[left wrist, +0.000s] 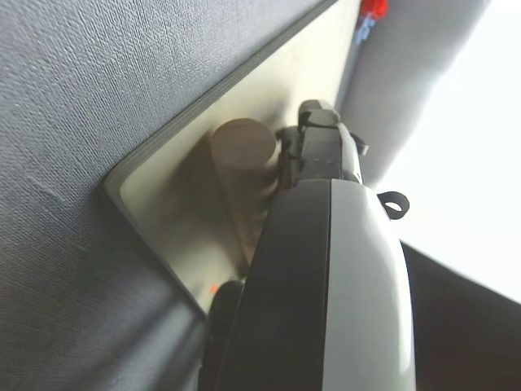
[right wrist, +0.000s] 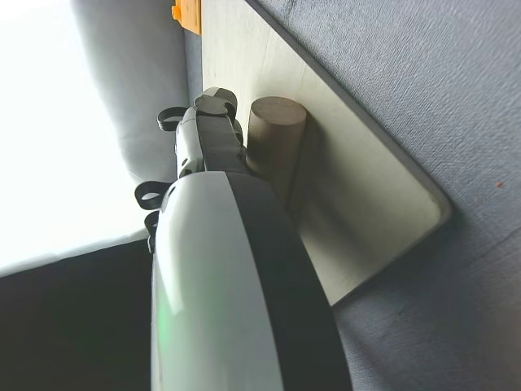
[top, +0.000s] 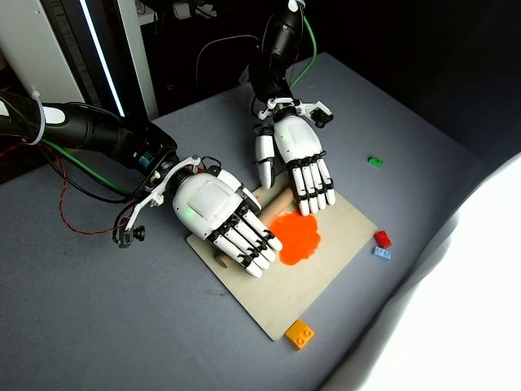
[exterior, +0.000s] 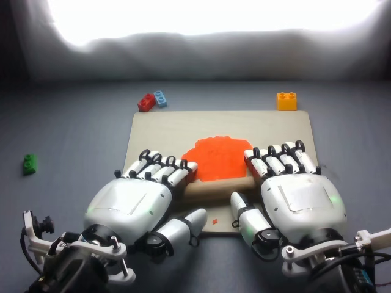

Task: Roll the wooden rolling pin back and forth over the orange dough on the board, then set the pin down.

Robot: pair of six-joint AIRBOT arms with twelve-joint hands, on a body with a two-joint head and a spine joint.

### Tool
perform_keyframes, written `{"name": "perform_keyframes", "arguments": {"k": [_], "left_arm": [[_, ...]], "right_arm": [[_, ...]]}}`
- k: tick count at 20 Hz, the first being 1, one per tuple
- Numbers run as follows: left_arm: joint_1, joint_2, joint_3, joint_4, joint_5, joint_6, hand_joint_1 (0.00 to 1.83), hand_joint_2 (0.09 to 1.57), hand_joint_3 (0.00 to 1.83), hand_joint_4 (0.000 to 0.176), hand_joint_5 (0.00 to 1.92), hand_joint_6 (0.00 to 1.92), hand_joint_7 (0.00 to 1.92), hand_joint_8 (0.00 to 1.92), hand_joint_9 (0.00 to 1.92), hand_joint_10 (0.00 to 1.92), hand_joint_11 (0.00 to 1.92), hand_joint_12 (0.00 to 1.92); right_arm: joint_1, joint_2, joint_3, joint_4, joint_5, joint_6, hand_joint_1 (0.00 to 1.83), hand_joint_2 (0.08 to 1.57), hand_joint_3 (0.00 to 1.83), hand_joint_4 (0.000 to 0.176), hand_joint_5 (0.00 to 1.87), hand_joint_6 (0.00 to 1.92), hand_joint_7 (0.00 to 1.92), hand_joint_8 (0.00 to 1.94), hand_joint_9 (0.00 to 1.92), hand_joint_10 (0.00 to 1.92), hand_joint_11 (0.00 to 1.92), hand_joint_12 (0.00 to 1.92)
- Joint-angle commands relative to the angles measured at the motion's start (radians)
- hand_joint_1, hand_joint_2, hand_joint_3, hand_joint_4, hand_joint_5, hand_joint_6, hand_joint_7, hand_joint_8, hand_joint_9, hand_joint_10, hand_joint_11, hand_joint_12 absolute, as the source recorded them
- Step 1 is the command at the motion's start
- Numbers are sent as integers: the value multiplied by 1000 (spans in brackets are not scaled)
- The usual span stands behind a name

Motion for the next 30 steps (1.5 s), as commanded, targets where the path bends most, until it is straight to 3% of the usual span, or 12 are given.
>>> {"name": "perform_keyframes", "arguments": {"k": [1,8,12,19,30], "left_arm": [[-1,5,-1,58,-78,-4,0,1506,0,0,225,5,248,2,168,3,0,181],[30,-2,-4,86,-159,-16,0,1506,0,0,217,0,248,0,172,2,0,200],[48,-18,8,97,-199,-30,0,1504,0,0,216,1,245,1,162,2,0,157],[58,-42,34,100,-244,-42,0,1505,0,0,227,5,231,1,154,3,0,143],[70,-49,28,110,-262,-60,0,1507,0,0,205,2,212,0,135,0,0,107]], "right_arm": [[-6,0,-2,-50,74,-6,0,1571,54,0,268,0,299,2,191,4,0,297],[4,-4,-2,-50,78,-7,0,1571,45,0,277,4,303,3,195,4,0,313],[13,-11,-1,-50,78,-7,0,1571,34,0,271,2,280,1,172,1,0,179],[17,-14,-1,-49,79,-7,0,1571,43,0,268,0,276,0,177,1,0,177],[32,-12,0,-49,86,-7,0,1571,56,0,305,10,316,5,208,5,0,326]]}}
